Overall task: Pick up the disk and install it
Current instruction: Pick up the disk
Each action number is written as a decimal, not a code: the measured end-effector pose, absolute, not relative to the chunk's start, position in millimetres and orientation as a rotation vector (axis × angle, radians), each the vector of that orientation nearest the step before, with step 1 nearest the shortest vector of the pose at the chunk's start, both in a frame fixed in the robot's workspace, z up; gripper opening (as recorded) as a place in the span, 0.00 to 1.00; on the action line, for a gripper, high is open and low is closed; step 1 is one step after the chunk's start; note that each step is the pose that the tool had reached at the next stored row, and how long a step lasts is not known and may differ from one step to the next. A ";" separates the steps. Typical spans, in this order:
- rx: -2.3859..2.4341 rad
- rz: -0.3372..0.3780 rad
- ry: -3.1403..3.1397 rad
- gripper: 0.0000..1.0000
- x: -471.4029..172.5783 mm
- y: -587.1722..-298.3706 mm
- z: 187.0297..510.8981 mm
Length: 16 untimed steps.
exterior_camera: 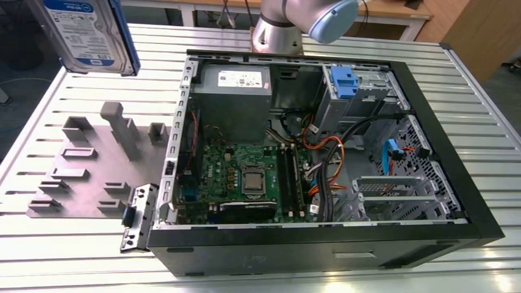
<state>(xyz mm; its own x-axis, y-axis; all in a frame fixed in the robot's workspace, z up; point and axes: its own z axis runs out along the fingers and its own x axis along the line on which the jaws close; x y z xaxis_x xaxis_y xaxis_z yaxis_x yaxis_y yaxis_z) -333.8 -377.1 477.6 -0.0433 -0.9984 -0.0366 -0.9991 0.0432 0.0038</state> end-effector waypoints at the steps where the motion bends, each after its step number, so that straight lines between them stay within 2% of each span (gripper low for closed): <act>1: -2.156 0.044 2.252 0.35 -330.8 -377.1 477.6; 16: -2.156 0.044 2.252 0.35 -315.7 -377.1 478.3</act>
